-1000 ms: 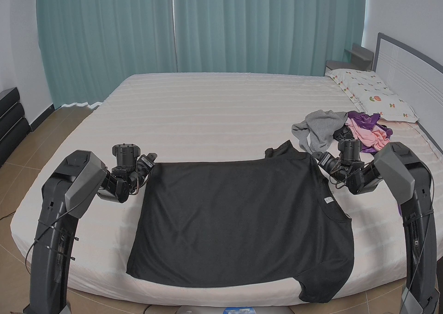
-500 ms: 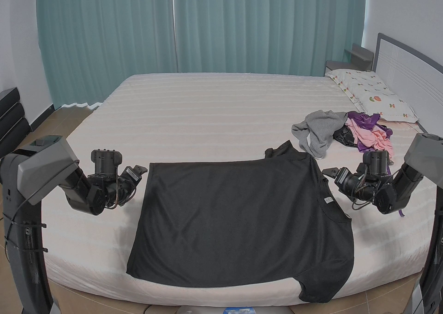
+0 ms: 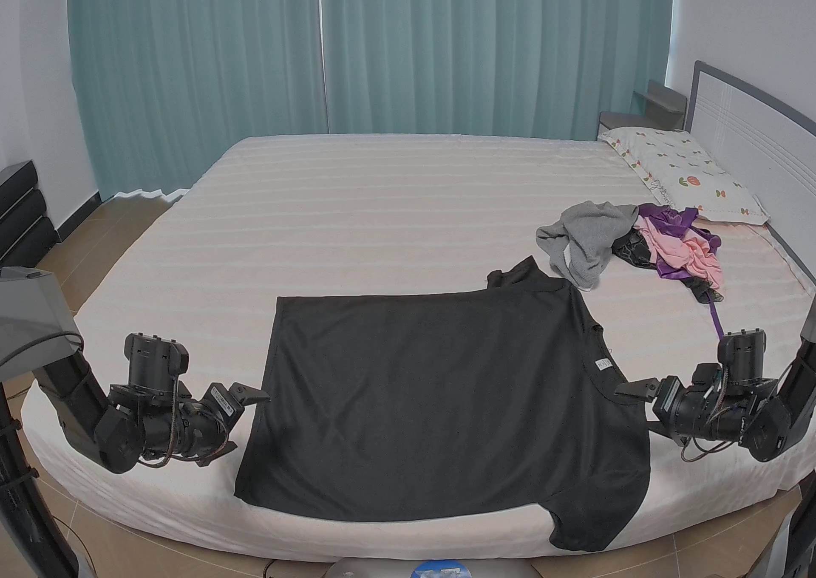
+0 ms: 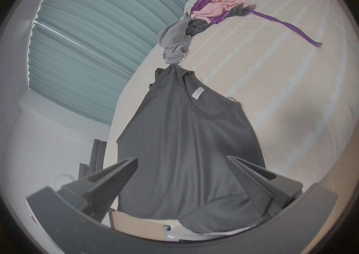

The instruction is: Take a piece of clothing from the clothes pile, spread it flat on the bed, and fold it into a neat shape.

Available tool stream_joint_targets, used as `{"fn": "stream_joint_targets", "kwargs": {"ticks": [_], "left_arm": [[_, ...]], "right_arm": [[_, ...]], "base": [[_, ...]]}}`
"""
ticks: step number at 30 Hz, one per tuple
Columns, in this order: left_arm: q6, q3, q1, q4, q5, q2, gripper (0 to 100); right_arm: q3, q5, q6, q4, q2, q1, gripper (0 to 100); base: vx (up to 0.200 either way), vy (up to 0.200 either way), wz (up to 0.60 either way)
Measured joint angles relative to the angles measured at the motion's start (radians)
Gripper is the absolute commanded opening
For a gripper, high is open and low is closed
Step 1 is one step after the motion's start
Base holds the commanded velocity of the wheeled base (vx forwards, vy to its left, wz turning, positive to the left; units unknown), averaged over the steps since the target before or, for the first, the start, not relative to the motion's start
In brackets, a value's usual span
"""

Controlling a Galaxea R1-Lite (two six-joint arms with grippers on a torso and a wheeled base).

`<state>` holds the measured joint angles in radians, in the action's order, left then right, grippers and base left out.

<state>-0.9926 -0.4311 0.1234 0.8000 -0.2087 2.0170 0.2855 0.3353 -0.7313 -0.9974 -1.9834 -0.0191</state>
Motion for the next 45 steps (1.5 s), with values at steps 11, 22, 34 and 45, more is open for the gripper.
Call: {"fn": "stream_joint_targets", "kwargs": {"ticks": [11,22,34,45], "left_arm": [[0.013,0.093,0.014,0.005,-0.076,-0.057,100],[0.008,0.104,0.019,0.005,-0.076,-0.068,100],[0.007,0.107,0.037,0.005,-0.075,-0.077,100],[0.104,0.111,0.009,-0.004,-0.067,-0.071,100]], "right_arm": [[-0.073,0.043,-0.010,-0.021,0.032,0.001,100],[-0.086,0.042,-0.002,-0.023,0.034,-0.004,100],[-0.089,0.043,-0.001,-0.022,0.033,-0.009,100],[-0.089,0.045,0.000,-0.021,0.024,-0.009,100]], "base": [[0.000,0.000,0.00],[0.000,-0.018,0.00],[0.000,-0.133,0.00],[0.000,0.000,0.00]]}}
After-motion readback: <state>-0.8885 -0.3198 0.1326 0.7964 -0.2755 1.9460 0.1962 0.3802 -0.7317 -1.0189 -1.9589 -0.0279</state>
